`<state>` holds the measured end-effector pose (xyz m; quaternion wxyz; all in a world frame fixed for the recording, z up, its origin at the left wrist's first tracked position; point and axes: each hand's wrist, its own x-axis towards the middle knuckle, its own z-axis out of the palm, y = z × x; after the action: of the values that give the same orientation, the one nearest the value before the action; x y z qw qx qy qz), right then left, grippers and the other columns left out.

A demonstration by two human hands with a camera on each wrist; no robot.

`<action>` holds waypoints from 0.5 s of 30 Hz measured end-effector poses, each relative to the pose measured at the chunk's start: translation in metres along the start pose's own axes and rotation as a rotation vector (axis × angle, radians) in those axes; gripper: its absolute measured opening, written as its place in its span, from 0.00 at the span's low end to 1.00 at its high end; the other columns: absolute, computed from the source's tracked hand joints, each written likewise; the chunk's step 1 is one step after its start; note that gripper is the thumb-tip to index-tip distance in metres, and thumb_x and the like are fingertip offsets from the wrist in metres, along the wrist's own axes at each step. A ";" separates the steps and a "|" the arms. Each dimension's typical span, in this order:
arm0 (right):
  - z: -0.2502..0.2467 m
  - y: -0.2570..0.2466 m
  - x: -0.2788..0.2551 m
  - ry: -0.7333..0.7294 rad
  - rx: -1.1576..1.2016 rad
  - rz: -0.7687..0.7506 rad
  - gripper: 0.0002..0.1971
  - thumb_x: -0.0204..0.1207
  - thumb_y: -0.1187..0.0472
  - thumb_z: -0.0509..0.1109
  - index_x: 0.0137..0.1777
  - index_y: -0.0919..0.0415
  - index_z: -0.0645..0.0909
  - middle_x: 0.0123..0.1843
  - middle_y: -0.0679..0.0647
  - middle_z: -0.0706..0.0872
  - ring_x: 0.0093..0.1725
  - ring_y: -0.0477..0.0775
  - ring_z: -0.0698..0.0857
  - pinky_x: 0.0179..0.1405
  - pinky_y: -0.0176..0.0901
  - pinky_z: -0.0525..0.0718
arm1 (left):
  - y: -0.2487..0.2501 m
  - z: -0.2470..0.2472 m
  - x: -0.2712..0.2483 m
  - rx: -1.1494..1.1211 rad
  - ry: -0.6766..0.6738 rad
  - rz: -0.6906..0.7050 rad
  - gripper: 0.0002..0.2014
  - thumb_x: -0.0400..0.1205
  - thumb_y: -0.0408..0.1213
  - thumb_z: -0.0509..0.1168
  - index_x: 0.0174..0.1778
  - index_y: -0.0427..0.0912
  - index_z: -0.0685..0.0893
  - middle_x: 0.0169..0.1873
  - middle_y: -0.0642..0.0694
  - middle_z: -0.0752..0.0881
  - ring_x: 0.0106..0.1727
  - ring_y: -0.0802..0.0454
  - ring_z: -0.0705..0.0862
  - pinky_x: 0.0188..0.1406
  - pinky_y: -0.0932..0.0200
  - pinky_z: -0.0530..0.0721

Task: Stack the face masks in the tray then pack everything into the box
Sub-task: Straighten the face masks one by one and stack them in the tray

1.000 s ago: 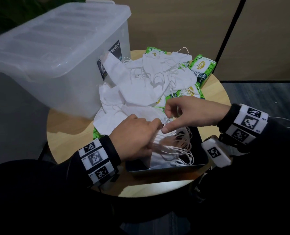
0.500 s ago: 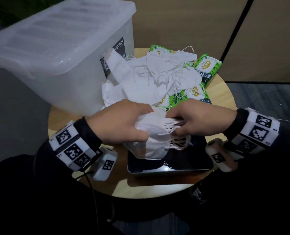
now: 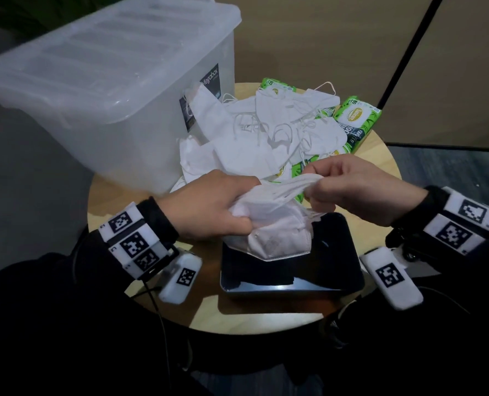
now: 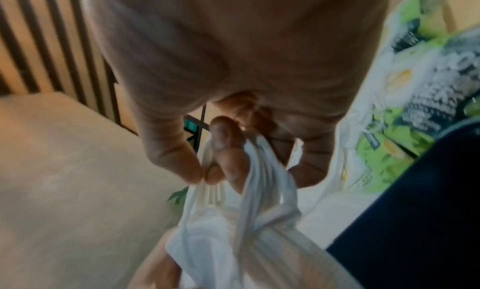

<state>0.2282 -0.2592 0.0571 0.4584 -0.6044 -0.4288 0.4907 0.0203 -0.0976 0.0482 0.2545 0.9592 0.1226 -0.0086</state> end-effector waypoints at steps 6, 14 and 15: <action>0.000 0.002 -0.001 0.037 -0.440 0.044 0.13 0.61 0.59 0.91 0.39 0.60 0.91 0.37 0.60 0.92 0.35 0.50 0.86 0.40 0.47 0.80 | -0.001 0.003 0.001 -0.016 -0.026 0.009 0.23 0.69 0.53 0.66 0.60 0.52 0.86 0.47 0.58 0.89 0.47 0.61 0.83 0.46 0.63 0.80; 0.002 0.007 0.002 0.150 -0.473 -0.015 0.09 0.68 0.60 0.76 0.30 0.63 0.85 0.28 0.54 0.83 0.30 0.47 0.77 0.36 0.46 0.72 | 0.001 0.015 0.005 -0.131 0.003 -0.044 0.27 0.69 0.57 0.66 0.66 0.58 0.79 0.55 0.58 0.88 0.55 0.59 0.85 0.57 0.58 0.83; 0.002 0.009 0.003 0.176 -0.457 -0.013 0.09 0.65 0.57 0.73 0.31 0.64 0.84 0.28 0.55 0.81 0.31 0.48 0.76 0.36 0.47 0.71 | 0.003 0.020 0.007 -0.133 -0.007 -0.040 0.28 0.71 0.62 0.66 0.67 0.59 0.77 0.59 0.59 0.88 0.58 0.59 0.85 0.59 0.58 0.81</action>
<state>0.2276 -0.2577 0.0475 0.3485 -0.7301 -0.4909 0.3232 0.0285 -0.1084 0.0312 0.3180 0.9375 0.1410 -0.0090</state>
